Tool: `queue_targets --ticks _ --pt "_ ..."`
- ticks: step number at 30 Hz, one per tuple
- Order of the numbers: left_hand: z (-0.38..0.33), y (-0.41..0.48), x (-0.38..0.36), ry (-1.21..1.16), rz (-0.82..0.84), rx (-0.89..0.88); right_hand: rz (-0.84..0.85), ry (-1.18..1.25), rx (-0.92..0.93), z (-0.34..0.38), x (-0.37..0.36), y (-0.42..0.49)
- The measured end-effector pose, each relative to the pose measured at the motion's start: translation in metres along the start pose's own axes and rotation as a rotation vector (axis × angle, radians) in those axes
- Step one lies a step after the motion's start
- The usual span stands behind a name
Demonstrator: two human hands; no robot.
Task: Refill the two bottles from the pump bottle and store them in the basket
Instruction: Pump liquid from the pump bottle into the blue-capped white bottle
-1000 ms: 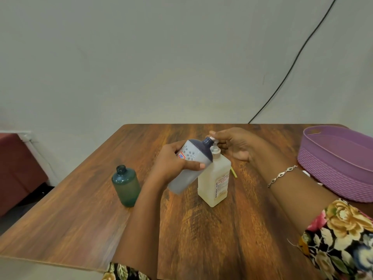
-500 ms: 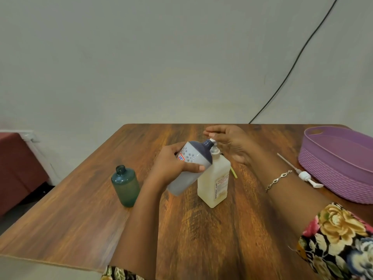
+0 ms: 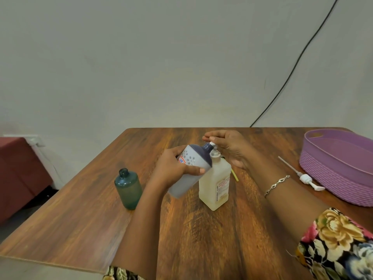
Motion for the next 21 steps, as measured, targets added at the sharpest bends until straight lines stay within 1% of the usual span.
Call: queue_targets --ticks 4,10,14,17,21 --pt "-0.004 0.001 0.001 0.028 0.014 -0.018 -0.007 -0.024 0.019 0.0 0.0 -0.001" --pt "0.006 -0.001 -0.001 -0.012 -0.005 0.013 -0.002 -0.111 -0.034 -0.007 -0.001 0.004" --pt "0.004 -0.002 -0.001 -0.015 0.004 0.01 0.002 -0.082 -0.06 -0.007 0.0 0.001" --pt "-0.004 0.001 0.001 0.017 0.007 -0.022 -0.026 -0.099 -0.055 0.003 0.004 0.001" --pt "-0.001 0.003 0.001 0.004 0.012 0.005 -0.044 -0.125 -0.095 0.001 0.004 0.004"
Point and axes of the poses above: each hand's wrist, its own y-axis towards the middle knuckle, its own x-axis out of the back of the hand, z = x × y, the point moved 4 cm from there along y, towards the middle knuckle, and after that the axes turned 9 degrees about -x, right-handed, at the moved point
